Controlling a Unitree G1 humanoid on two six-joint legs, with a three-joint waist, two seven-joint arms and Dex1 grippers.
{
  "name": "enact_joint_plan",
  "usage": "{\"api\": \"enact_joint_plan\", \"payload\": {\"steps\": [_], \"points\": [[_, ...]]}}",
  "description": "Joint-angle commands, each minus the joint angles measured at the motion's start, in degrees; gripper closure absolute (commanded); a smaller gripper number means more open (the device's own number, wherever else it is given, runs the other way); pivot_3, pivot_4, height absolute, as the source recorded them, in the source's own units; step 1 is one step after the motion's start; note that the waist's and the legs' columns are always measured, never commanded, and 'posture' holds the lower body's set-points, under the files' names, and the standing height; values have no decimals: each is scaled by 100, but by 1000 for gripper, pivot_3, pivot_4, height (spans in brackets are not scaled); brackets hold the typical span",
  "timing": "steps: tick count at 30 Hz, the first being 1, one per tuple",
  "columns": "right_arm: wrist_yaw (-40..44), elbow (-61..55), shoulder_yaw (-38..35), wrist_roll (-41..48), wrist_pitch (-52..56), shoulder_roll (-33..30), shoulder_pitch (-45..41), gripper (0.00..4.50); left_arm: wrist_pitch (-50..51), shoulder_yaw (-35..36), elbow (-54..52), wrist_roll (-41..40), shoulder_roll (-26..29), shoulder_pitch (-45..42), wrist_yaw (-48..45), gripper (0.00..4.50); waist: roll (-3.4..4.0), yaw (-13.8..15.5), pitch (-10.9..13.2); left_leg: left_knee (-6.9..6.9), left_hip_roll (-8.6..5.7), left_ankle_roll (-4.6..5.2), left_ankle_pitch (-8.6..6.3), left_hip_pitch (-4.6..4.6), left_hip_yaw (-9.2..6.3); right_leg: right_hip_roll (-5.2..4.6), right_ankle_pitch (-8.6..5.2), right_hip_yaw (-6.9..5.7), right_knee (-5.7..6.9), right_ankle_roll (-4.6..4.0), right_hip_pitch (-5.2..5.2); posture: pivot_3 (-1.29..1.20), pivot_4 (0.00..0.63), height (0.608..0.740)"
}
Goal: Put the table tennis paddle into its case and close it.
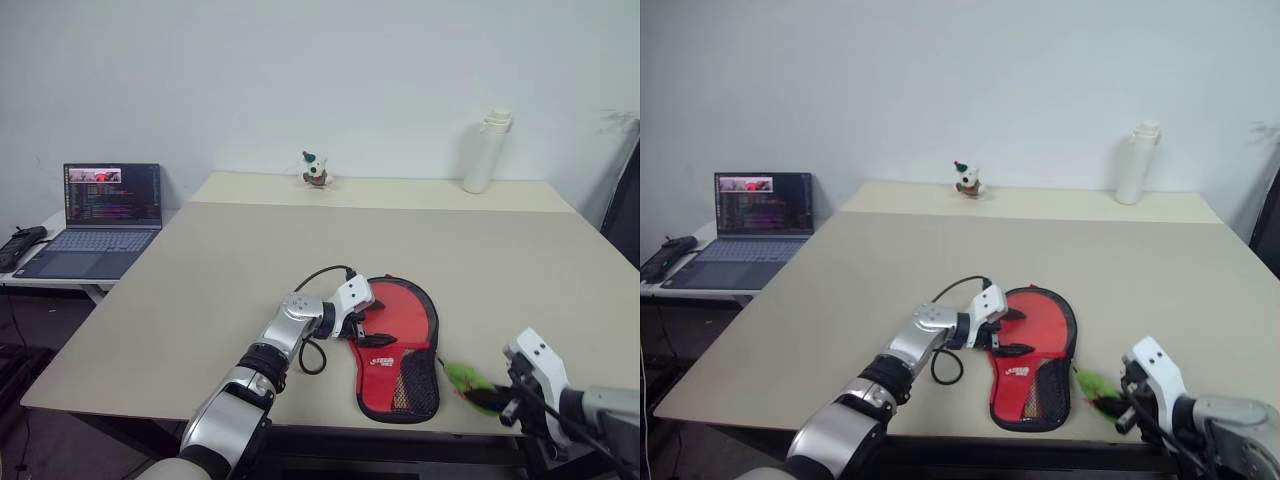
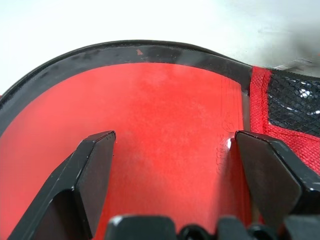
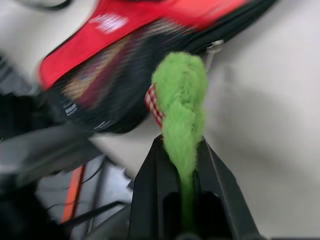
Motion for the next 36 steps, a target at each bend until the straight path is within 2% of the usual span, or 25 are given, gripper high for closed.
{"api": "enact_joint_plan", "payload": {"steps": [1,8,12,15,18,23,26,30,32,36], "points": [[327,-542,-60,514,-21,-231,435,4483,99,-380,436,429,-58,172,109,331,-3,1,0,-1,-4,1,0,-1,-1,-4,-1,0,-1,3,0,0,150,740],[421,-969,298,799,-435,-459,1059,4483,72,-350,495,440,-91,134,204,331,-37,-11,-21,9,-5,2,0,8,2,-10,-8,4,4,-5,3,0,150,740],[160,-852,676,726,-590,-378,911,4483,69,-337,509,435,-108,116,239,331,-42,-11,-26,7,-4,2,0,11,0,-11,-14,1,2,-15,8,0,150,740],[58,-633,695,726,-662,-374,706,4483,71,-334,500,431,-109,115,240,331,-47,-9,-26,7,-6,2,0,10,2,-16,-14,2,1,-15,8,0,150,740],[215,-537,538,872,-750,-488,615,3703,79,-336,479,430,-111,131,244,331,-49,-8,-27,8,-8,2,0,9,4,-18,-14,3,0,-15,8,0,150,740],[369,-349,10,1526,-845,-532,206,2020,111,-324,398,405,-128,180,255,331,-51,-14,-26,7,-8,2,0,9,3,-18,-14,2,1,-14,7,0,150,740],[237,-73,-264,1868,-839,-553,-206,2020,129,-281,267,348,-105,223,253,331,-53,-12,-26,9,-7,3,0,11,6,-19,-13,4,1,-12,9,0,150,740],[107,636,26,1168,-1506,-554,-813,2020,297,-64,-365,51,7,380,171,331,-55,-21,-22,5,-6,3,0,6,7,-19,-13,4,-2,-13,4,0,150,740],[153,1146,290,736,-2047,-475,-1237,2020,555,85,-1091,-216,180,591,21,331,-59,-49,-6,1,-7,3,0,2,15,-19,-7,12,-2,-4,-4,0,150,740],[435,2753,1323,-514,-3393,-309,-2173,2020,1381,332,-2821,-738,547,1124,-63,331,-60,-161,49,-11,6,3,-1,-8,17,-3,-1,19,1,6,-22,0,150,740]]}}
